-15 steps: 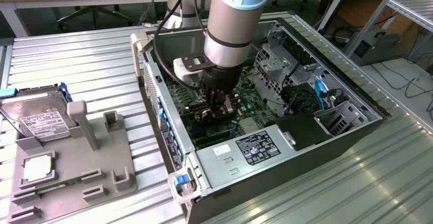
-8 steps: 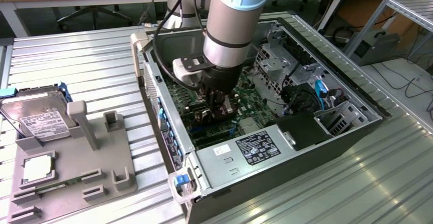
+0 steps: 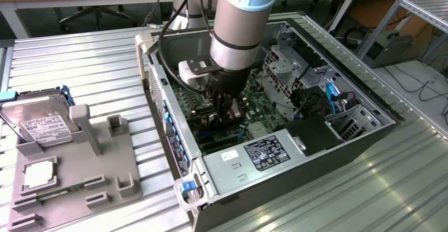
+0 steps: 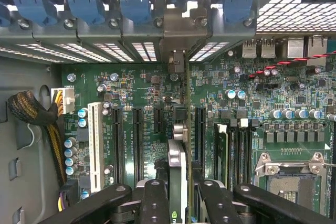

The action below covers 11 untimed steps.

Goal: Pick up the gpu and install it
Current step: 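Insert the gpu into the slot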

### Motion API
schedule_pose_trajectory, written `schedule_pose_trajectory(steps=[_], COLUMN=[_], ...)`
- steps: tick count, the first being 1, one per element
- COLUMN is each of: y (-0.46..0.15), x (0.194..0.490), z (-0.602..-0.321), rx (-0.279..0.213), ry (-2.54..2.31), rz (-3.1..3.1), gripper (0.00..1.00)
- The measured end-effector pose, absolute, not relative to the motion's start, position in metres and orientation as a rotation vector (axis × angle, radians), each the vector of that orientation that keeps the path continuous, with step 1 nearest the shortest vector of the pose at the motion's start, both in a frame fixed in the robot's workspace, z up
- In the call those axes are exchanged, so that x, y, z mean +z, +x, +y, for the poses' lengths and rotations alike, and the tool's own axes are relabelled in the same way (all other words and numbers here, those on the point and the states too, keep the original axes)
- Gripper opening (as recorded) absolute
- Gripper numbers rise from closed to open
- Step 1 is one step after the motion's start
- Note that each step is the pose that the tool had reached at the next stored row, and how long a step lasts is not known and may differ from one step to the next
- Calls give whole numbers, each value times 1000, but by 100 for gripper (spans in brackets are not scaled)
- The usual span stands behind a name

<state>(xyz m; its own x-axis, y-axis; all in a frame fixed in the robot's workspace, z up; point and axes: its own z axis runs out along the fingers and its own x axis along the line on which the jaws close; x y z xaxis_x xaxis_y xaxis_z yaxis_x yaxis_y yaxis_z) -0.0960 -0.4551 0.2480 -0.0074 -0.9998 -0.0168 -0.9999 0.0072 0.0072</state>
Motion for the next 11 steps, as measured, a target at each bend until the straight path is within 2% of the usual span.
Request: schedule_pose_trajectory(steps=[9, 10, 11], y=[-96, -96, -96], x=[248, 247, 248], z=[-455, -455, -455], rx=[27, 29, 27], ry=[-2208, -2206, -2208], rz=[2225, 2224, 2224], gripper=[27, 28, 34])
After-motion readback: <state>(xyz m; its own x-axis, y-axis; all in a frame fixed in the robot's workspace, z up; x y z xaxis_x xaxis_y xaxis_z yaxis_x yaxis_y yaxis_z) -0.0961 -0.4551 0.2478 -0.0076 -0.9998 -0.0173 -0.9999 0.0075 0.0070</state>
